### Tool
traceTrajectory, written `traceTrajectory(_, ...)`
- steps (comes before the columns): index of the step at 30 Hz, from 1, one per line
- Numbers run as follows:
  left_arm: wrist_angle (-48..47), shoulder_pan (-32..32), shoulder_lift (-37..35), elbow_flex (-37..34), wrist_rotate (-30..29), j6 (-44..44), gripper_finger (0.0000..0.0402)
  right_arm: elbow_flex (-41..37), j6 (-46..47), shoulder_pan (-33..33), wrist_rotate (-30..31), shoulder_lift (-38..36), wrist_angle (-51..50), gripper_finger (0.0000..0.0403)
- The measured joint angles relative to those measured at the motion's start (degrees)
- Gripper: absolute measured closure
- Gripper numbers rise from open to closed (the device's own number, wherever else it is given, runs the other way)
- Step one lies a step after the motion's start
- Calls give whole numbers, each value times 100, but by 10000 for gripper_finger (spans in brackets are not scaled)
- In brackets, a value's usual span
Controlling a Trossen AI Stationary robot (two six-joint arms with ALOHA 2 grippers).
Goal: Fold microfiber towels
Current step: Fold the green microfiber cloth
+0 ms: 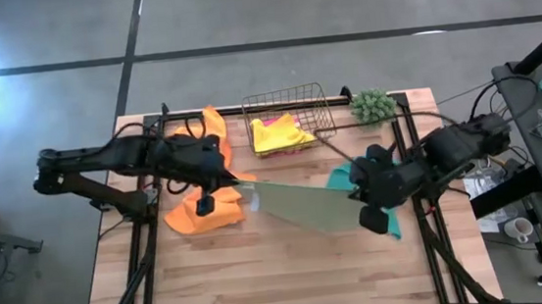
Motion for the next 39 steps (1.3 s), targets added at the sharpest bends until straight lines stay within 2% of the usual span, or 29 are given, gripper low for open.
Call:
traceTrajectory(8, -397, 0, 22, 1035, -9, 72, 401, 1340, -140, 7, 42, 354, -13, 394)
traceTrajectory(15, -1133, -2, 22, 1491, 93, -370, 401, 1723, -94, 12, -760, 864, -30, 394)
traceTrajectory(18, -1335, -2, 27, 1554, 470, -648, 401, 1866, -96, 15, -1129, 1120, -44, 394)
traceTrajectory(22, -1389, -66, 60, 1544, 1290, -1059, 401, 2003, -82, 56, -1583, 1395, -57, 394)
traceTrajectory(28, -1376, -487, 91, 1545, 2192, -1874, 401, 2125, 103, 330, -1714, 1664, 6, 394)
traceTrajectory(33, -1355, -937, 149, 1532, 2317, -2981, 401, 2147, 524, 598, -1702, 1749, 45, 394)
traceTrajectory(39, -1227, -1489, 393, 1528, 2336, -3777, 401, 2147, 705, 879, -1721, 1778, 397, 394)
